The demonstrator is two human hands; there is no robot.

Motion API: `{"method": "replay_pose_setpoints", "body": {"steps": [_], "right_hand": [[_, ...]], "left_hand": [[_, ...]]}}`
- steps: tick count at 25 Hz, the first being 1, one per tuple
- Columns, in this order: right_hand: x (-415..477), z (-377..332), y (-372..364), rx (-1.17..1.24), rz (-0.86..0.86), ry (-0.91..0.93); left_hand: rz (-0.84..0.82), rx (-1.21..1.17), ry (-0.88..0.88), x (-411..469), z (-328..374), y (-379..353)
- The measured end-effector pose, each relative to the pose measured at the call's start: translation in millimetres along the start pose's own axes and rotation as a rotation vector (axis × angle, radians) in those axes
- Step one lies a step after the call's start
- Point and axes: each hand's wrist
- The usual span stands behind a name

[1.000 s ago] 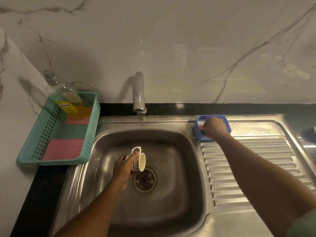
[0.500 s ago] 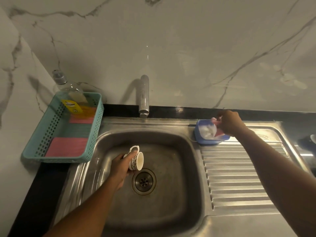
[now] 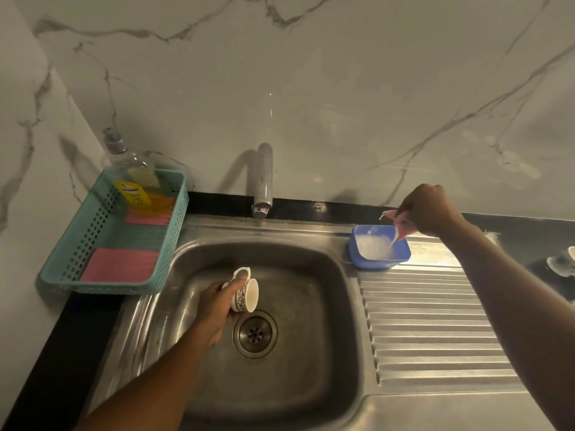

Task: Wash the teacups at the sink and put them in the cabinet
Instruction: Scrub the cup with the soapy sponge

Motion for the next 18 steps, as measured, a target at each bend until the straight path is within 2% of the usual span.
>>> {"method": "replay_pose_setpoints", "body": {"steps": [5, 8, 10, 13, 16, 18], "right_hand": [[2.5, -8.7, -17.8, 0.015, -0.064, -0.019], [-11.1, -11.0, -50.1, 0.193, -0.104, -0.076], [-23.9, -10.1, -66.8, 0.429, -0.084, -0.179], [-40.1, -10.9, -71.1, 0.976, -0.076, -0.421], [-72.6, -31.9, -74.0, 1.345, -0.222, -0.482], [-106.1, -61.0, -84.4, 1.529, -0.403, -0.476]], "left_hand": [[0.007, -0.008, 0.023, 1.9, -5.5, -0.4], [0.017, -0.044, 0.052, 3.5, -6.9, 0.2], [0.015, -0.093, 0.089, 5.8, -7.7, 0.9], [0.030, -0.183, 0.147, 7.0, -5.3, 0.6], [0.025, -0.270, 0.162, 0.6, 1.1, -3.1], [0.001, -0.289, 0.158, -5.8, 7.1, -5.2]]}}
Point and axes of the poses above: each hand's wrist, its own x-axis towards the middle knuckle, its own y-axis out of the back of the hand, z = x × y, and after that the axes turned 11 degrees about -y, right-handed
